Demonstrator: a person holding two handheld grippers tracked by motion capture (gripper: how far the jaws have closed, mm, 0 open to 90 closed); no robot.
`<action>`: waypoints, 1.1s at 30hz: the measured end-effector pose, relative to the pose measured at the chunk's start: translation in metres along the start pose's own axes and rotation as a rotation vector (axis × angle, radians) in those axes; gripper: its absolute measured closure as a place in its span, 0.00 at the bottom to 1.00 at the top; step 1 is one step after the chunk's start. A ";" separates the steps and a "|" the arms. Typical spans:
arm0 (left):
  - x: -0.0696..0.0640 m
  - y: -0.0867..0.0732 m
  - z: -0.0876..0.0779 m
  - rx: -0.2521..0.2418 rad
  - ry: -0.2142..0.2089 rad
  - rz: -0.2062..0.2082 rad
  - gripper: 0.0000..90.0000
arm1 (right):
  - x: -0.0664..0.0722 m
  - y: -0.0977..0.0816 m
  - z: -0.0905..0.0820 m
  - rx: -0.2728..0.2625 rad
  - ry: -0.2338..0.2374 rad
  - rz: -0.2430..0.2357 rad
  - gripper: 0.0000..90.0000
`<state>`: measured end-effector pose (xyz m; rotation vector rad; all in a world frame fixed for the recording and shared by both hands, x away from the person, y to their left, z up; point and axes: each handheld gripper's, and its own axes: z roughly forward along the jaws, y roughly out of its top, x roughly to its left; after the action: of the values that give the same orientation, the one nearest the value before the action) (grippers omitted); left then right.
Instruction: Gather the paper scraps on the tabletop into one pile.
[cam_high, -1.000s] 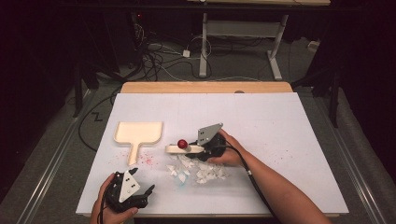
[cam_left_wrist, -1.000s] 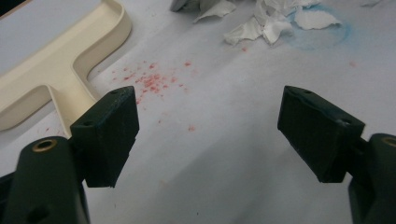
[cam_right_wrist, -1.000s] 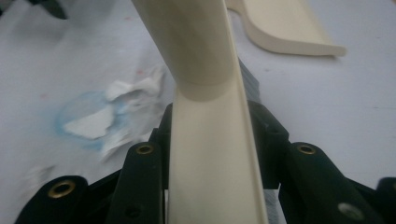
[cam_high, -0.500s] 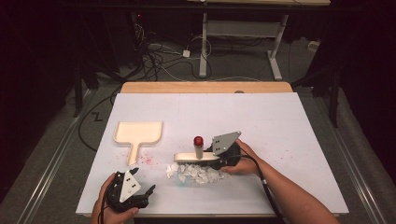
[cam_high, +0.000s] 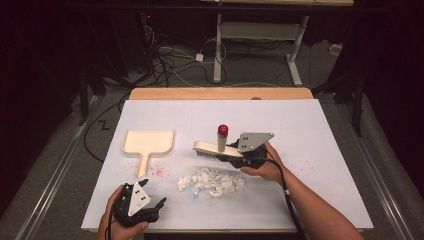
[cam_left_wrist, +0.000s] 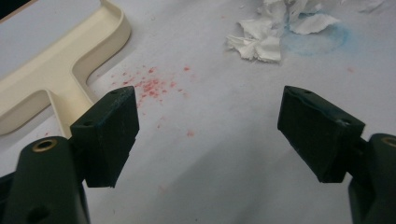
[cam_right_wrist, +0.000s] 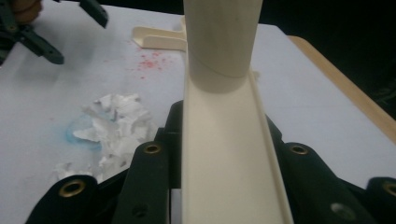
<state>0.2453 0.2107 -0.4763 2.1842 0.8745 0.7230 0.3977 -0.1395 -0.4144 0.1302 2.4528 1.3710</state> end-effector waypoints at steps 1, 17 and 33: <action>0.000 0.000 0.000 -0.001 0.001 -0.001 0.22 | 0.000 0.000 -0.006 0.001 -0.007 0.003 0.75; -0.003 0.004 0.001 -0.008 0.004 0.032 0.22 | 0.035 -0.064 -0.135 0.097 -0.143 0.204 0.75; -0.003 0.006 0.004 -0.002 -0.007 0.043 0.22 | 0.063 -0.064 -0.098 0.153 -0.043 0.198 0.75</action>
<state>0.2488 0.2036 -0.4752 2.2087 0.8253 0.7358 0.3114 -0.2377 -0.4357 0.4444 2.5633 1.2398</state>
